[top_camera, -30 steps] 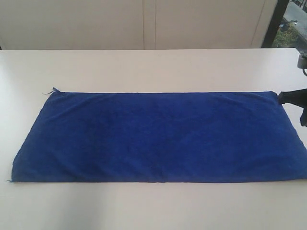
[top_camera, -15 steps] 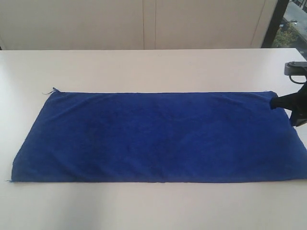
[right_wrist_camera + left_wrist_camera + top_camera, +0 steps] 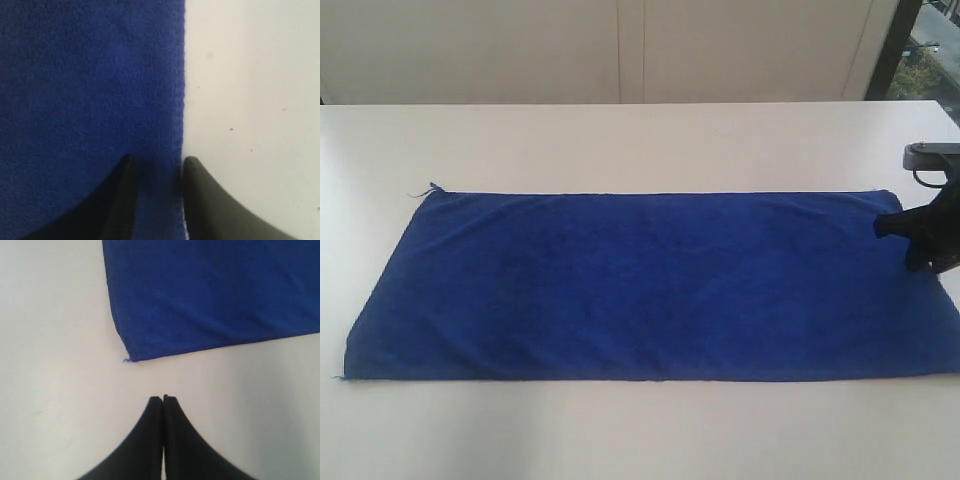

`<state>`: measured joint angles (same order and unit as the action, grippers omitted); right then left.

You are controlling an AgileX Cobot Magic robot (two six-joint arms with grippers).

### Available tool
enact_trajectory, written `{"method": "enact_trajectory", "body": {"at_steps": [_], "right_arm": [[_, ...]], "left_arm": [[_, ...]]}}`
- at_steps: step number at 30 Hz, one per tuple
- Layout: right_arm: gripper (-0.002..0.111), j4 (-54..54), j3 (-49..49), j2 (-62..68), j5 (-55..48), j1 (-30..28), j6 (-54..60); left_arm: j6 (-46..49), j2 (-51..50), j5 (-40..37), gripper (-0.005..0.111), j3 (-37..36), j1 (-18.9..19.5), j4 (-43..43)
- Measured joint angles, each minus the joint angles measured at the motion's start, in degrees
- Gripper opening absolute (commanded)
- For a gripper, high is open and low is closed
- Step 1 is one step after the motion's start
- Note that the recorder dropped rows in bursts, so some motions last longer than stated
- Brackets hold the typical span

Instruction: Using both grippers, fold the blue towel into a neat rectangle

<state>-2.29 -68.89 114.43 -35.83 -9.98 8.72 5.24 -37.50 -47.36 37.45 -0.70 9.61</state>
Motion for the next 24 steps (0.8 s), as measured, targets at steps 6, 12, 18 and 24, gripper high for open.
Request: {"method": "enact_trajectory", "body": {"at_steps": [6, 12, 18, 24], "right_arm": [[0.0, 0.3, -0.5, 0.0, -0.6, 0.0, -0.3], [0.0, 11.4, -5.7, 0.6, -6.0, 0.0, -7.5], [0.0, 17.8, -9.8, 0.6, -9.2, -1.1, -12.5], [0.0, 15.9, -12.1, -1.6, -11.6, 0.1, -12.8]], "left_arm": [[0.0, 0.0, 0.0, 0.0, 0.0, 0.0, 0.0], [0.0, 0.0, 0.0, 0.0, 0.0, 0.0, 0.0], [0.0, 0.0, 0.0, 0.0, 0.0, 0.0, 0.0], [0.0, 0.0, 0.0, 0.0, 0.0, 0.0, 0.0]]}}
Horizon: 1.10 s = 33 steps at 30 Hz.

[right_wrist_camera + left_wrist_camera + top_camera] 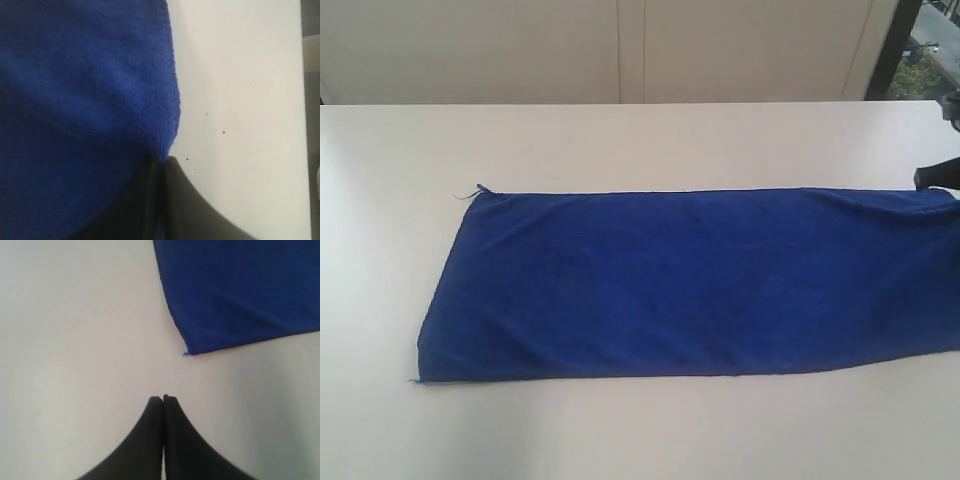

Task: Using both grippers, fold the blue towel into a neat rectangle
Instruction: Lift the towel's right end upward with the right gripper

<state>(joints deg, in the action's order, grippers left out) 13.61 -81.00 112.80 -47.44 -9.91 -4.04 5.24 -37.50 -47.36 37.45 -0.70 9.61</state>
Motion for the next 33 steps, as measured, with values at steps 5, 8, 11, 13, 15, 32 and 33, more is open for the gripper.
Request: {"method": "enact_trajectory", "body": {"at_steps": [5, 8, 11, 13, 15, 32, 33], "right_arm": [[0.0, -1.7, -1.2, -5.3, -1.8, 3.9, 0.0], [0.0, -2.3, -1.5, -8.7, -2.6, 7.5, 0.4], [0.0, -3.0, -1.6, -11.8, -3.3, 11.3, 0.5], [0.0, -3.4, -1.6, -13.8, -3.7, 14.0, 0.6], [0.0, -3.6, -1.9, -15.2, -4.6, 16.6, 0.6], [0.0, -10.6, -11.8, -16.4, -9.4, 33.5, 2.0], [0.0, -11.1, -12.4, -16.4, -9.4, 34.1, 2.1]], "left_arm": [[0.0, 0.0, 0.0, 0.0, 0.0, 0.0, 0.0], [0.0, 0.0, 0.0, 0.0, 0.0, 0.0, 0.0], [0.0, 0.0, 0.0, 0.0, 0.0, 0.0, 0.0], [0.0, 0.0, 0.0, 0.0, 0.0, 0.0, 0.0], [0.0, 0.0, 0.0, 0.0, 0.0, 0.0, 0.0], [0.0, 0.0, 0.0, 0.0, 0.0, 0.0, 0.0], [0.0, 0.0, 0.0, 0.0, 0.0, 0.0, 0.0]]}}
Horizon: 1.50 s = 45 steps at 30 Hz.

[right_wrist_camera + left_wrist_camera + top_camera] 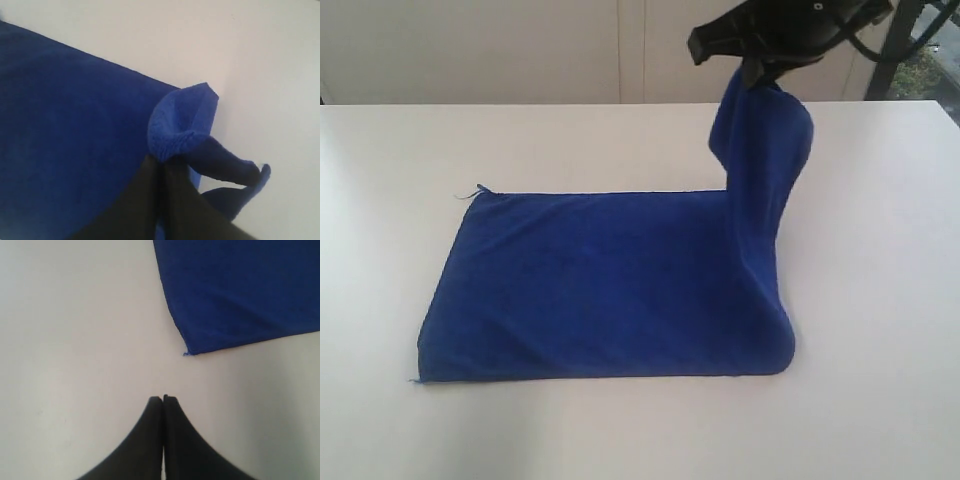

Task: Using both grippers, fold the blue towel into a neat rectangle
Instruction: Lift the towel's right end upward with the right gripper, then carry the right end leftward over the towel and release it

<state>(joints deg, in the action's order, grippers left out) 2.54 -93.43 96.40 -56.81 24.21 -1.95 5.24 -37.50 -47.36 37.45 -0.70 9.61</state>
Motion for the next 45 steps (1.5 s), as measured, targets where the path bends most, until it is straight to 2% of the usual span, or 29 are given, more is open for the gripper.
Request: {"method": "enact_trajectory", "body": {"at_steps": [8, 20, 32, 40, 42, 45], "right_arm": [[0.0, -2.5, -5.5, 1.7, -0.3, 6.2, -0.1], [0.0, -6.9, -17.1, 11.3, -1.6, 15.8, 0.2], [0.0, -16.5, -22.3, 30.7, 12.2, 23.7, 0.2], [0.0, -20.3, -22.3, 40.0, 17.3, 24.9, 0.2], [0.005, -20.4, -22.3, 40.6, 17.9, 24.9, 0.8], [0.022, -20.7, -22.4, 40.6, 18.5, 24.9, 1.1]], "left_arm": [[0.0, 0.0, 0.0, 0.0, 0.0, 0.0, 0.0], [0.0, 0.0, 0.0, 0.0, 0.0, 0.0, 0.0], [0.0, 0.0, 0.1, 0.0, 0.0, 0.0, 0.0], [0.0, 0.0, 0.1, 0.0, 0.0, 0.0, 0.0], [0.0, 0.0, 0.1, 0.0, 0.0, 0.0, 0.0], [0.0, 0.0, 0.1, 0.0, 0.0, 0.0, 0.0]]}}
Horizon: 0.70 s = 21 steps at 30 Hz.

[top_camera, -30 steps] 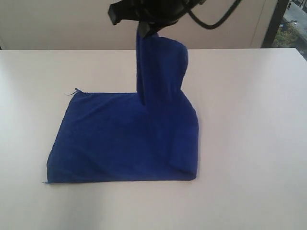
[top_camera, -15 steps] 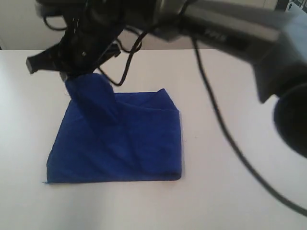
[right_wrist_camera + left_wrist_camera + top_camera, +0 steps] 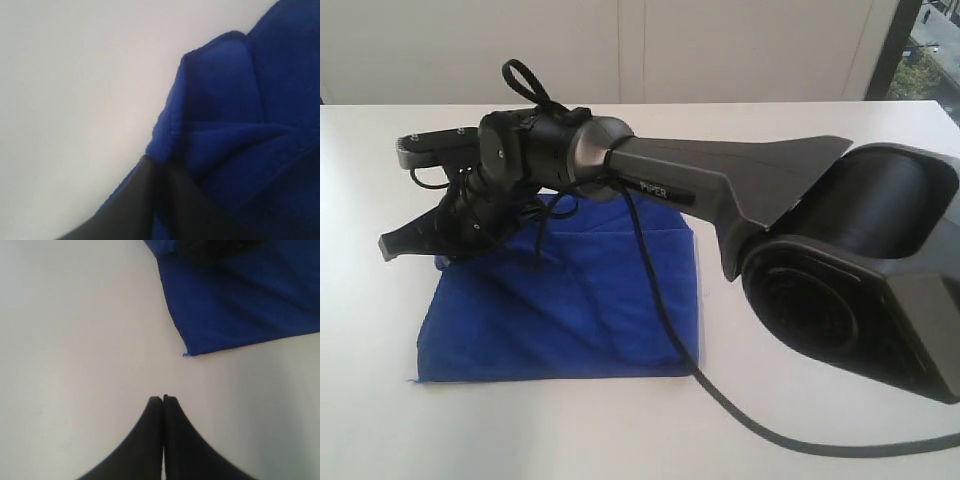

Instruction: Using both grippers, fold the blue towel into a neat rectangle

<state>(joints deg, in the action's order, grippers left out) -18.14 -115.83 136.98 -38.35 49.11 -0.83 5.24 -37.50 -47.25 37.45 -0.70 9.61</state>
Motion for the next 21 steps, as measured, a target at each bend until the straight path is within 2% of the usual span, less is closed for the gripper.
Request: {"method": "enact_trajectory", "body": {"at_steps": [2, 4, 11, 15, 21], "right_arm": [[0.035, 0.0, 0.0, -0.2, 0.1, 0.0, 0.0], [0.043, 0.0, -0.4, -0.8, -0.3, 0.0, 0.1], [0.043, 0.0, -2.9, -4.9, -7.4, -1.3, 0.2], [0.031, 2.1, -3.4, -8.3, -12.6, -5.3, 0.8], [0.0, 8.6, -2.7, -9.1, -21.0, -12.0, 5.7]], "left_arm": [[0.0, 0.0, 0.0, 0.0, 0.0, 0.0, 0.0], [0.0, 0.0, 0.0, 0.0, 0.0, 0.0, 0.0], [0.0, 0.0, 0.1, 0.0, 0.0, 0.0, 0.0], [0.0, 0.0, 0.1, 0.0, 0.0, 0.0, 0.0], [0.0, 0.0, 0.1, 0.0, 0.0, 0.0, 0.0]]}}
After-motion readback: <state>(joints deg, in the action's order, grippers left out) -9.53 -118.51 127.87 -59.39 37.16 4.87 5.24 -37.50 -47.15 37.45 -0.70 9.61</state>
